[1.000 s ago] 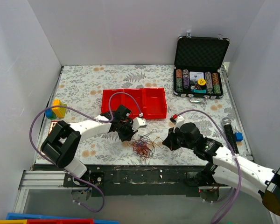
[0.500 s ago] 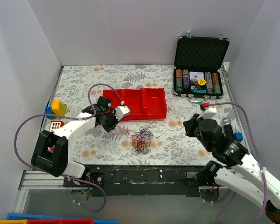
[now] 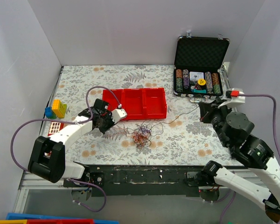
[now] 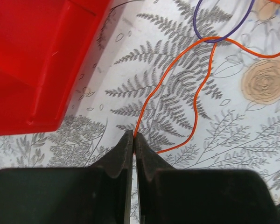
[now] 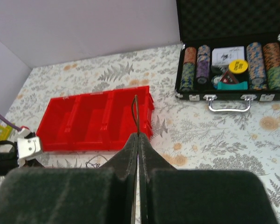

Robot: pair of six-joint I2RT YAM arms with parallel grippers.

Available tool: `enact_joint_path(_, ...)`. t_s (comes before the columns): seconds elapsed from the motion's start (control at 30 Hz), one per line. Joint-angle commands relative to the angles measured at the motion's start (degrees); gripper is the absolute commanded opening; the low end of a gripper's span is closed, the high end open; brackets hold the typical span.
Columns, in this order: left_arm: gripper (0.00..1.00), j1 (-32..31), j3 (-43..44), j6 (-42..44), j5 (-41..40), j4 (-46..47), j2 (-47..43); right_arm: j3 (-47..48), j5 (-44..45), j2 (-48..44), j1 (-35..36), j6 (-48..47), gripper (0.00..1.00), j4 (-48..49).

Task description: Untangle the cables

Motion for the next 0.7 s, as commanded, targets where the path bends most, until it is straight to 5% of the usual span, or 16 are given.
enact_joint_path(0.0, 0.00, 1.9, -2.3, 4.7, -4.7, 1.2, -3.8, 7.3, 7.6, -2.0, -0.2, -6.1, 0.01, -0.1)
enact_joint_path(0.67, 0.00, 15.2, -7.5, 11.9, -8.9, 8.0, -0.9, 25.8, 27.5, -4.3, 0.0, -34.3, 0.01, 13.6)
